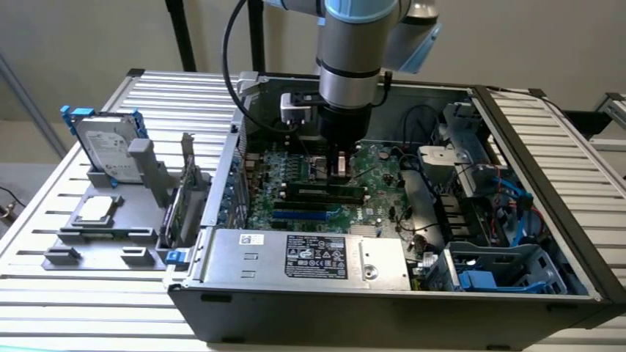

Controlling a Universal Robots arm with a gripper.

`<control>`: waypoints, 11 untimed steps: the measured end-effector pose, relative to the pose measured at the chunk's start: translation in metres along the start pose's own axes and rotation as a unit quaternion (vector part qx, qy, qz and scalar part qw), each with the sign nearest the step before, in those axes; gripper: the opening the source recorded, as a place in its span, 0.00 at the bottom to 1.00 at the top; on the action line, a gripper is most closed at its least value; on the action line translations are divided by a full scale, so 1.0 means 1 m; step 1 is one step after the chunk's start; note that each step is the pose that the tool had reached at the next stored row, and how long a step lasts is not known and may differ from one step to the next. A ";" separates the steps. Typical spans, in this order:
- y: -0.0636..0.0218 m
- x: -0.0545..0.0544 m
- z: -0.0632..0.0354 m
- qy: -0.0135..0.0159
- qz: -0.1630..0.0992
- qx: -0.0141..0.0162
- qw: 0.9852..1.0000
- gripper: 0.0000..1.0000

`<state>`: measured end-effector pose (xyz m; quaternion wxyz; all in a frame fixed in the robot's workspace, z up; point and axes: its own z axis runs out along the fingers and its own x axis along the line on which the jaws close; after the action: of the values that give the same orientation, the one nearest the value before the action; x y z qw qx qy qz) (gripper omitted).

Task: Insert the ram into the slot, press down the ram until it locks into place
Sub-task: 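Insert the ram into the slot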

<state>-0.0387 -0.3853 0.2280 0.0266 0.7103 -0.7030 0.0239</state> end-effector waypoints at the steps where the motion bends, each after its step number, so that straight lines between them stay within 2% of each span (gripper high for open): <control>1: 0.0000 0.000 0.0000 0.000 0.000 0.000 1.000 0.13; 11: -0.0001 -0.001 0.0010 0.000 0.000 0.000 1.000 0.13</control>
<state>-0.0387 -0.3839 0.2270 0.0266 0.7101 -0.7031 0.0239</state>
